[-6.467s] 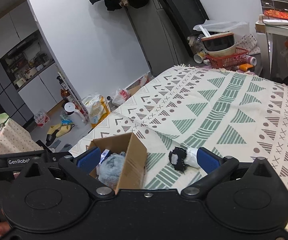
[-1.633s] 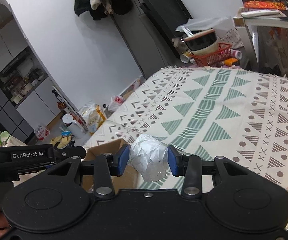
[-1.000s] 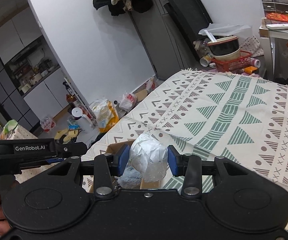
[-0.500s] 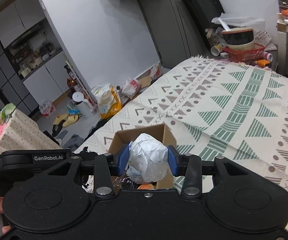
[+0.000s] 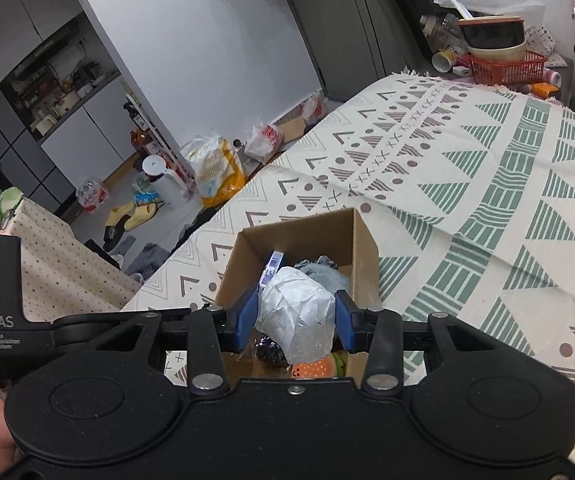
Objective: Organize soft objects
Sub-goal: 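Carry the black item and white bag into the box and open both tools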
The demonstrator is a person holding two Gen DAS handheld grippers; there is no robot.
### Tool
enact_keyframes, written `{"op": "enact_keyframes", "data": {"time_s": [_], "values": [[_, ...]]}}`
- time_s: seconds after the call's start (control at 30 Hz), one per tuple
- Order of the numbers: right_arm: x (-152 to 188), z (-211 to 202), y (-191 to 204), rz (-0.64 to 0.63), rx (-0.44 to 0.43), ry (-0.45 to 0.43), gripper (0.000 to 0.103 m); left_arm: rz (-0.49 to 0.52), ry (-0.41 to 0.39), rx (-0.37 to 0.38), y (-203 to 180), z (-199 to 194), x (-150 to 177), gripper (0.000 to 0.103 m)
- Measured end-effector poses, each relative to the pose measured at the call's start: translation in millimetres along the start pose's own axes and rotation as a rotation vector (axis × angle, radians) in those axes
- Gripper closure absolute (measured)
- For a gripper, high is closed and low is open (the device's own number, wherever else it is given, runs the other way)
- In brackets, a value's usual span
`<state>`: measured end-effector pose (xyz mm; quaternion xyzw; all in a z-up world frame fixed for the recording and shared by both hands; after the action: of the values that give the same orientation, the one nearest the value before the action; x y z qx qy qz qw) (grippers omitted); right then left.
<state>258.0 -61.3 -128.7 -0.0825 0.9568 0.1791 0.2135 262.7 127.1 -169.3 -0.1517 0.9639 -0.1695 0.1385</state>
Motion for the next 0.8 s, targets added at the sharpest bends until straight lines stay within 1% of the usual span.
{"op": "enact_keyframes", "data": {"time_s": [0.07, 0.17, 0.23, 0.27, 0.33, 0.4, 0.43, 0.67, 0.77, 0.8], "values": [[0.0, 4.0, 1.0, -0.004, 0.003, 0.008, 0.062, -0.021, 0.003, 0.005, 4.2, 4.7, -1.3, 0.065], [-0.2, 9.4, 2.3, -0.001, 0.008, 0.023, 0.062, -0.023, 0.004, 0.01, 5.0, 9.2, -1.2, 0.062], [-1.1, 13.5, 0.8, 0.011, 0.001, 0.034, 0.062, -0.036, 0.017, 0.012, 6.2, 12.3, -0.9, 0.055], [-1.7, 16.0, 0.1, 0.018, -0.001, 0.04, 0.062, -0.048, 0.022, 0.023, 8.2, 13.2, -0.4, 0.054], [-1.1, 20.6, -1.4, 0.036, -0.01, 0.054, 0.062, -0.07, 0.027, 0.051, 11.4, 13.1, 0.1, 0.047], [-0.3, 24.6, -2.2, 0.048, -0.019, 0.064, 0.062, -0.088, 0.024, 0.072, 12.9, 11.1, 0.1, 0.043], [0.4, 26.4, -2.1, 0.052, -0.021, 0.069, 0.062, -0.089, 0.021, 0.071, 13.0, 9.7, -0.5, 0.043], [2.9, 34.1, 1.9, 0.063, -0.037, 0.093, 0.06, -0.023, -0.007, 0.011, 6.1, -8.9, -2.8, 0.043], [3.5, 34.7, -0.3, 0.079, -0.021, 0.099, 0.054, 0.008, -0.013, -0.021, 1.7, -16.0, -2.7, 0.042], [4.0, 33.3, -1.3, 0.082, -0.018, 0.097, 0.053, 0.018, -0.018, -0.033, 0.3, -18.6, -2.5, 0.039]]}}
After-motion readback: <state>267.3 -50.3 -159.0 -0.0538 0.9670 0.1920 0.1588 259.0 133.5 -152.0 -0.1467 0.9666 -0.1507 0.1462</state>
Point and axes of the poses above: each gripper's, at about its wrist camera, not at the fingertips, and z roughly the way its jaws point, y to its left, x to its underside, the point moved 4 cm from there along z, roughly the way its jaws point, and after that the axes turned 14 degrees about y, right-handed, at the moved point
